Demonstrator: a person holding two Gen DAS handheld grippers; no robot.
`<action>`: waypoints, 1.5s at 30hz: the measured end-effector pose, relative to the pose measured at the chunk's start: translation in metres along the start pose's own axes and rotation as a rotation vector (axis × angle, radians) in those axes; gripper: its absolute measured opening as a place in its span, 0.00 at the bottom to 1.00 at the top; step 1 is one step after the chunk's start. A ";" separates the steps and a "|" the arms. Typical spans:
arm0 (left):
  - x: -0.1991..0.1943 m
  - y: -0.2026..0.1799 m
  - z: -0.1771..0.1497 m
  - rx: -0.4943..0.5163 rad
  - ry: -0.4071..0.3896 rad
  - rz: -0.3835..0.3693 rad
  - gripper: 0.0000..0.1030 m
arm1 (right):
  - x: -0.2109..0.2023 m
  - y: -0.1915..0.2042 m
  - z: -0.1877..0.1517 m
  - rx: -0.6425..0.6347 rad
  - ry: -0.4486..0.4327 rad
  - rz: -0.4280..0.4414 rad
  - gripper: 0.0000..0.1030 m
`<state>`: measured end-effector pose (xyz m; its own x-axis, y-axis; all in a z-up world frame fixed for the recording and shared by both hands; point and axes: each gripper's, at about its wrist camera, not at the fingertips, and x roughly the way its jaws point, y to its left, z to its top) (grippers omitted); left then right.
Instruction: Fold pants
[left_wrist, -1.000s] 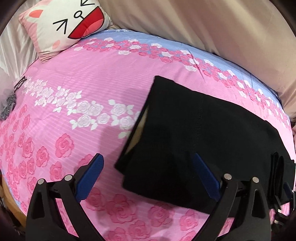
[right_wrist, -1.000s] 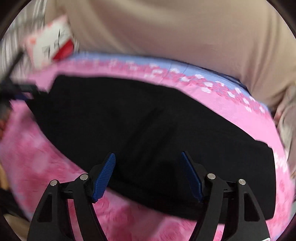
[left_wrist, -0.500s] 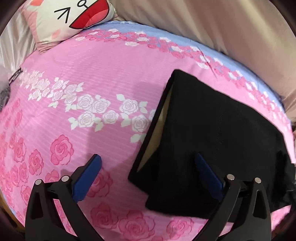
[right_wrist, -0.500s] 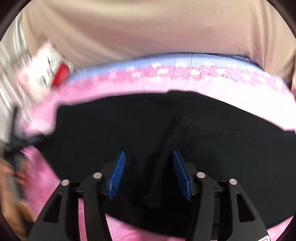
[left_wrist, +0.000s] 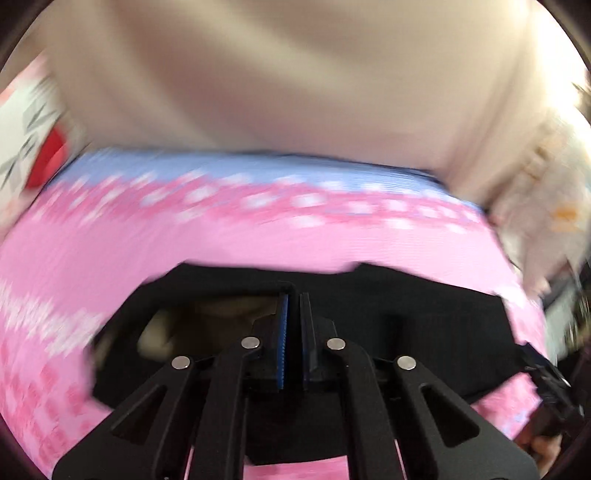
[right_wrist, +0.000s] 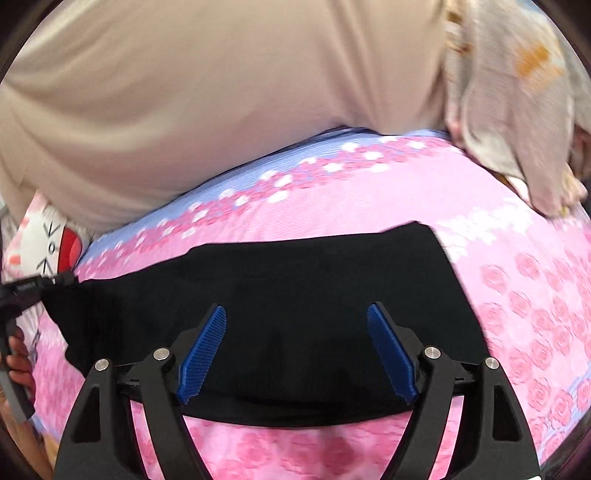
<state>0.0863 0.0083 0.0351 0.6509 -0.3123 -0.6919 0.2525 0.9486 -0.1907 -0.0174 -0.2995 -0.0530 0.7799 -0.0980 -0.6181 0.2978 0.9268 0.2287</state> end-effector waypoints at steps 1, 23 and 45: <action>0.007 -0.028 0.003 0.040 0.014 -0.033 0.06 | -0.001 -0.007 -0.001 0.012 0.000 0.007 0.75; -0.044 0.097 -0.067 -0.071 0.018 0.309 0.93 | 0.024 0.132 -0.041 -0.301 0.203 0.421 0.76; -0.053 0.180 -0.094 -0.187 0.011 0.270 0.93 | 0.112 0.325 0.055 -0.613 0.158 0.167 0.46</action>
<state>0.0299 0.2003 -0.0282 0.6682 -0.0484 -0.7424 -0.0650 0.9903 -0.1231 0.1968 -0.0289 -0.0068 0.6841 0.0766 -0.7253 -0.2251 0.9681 -0.1101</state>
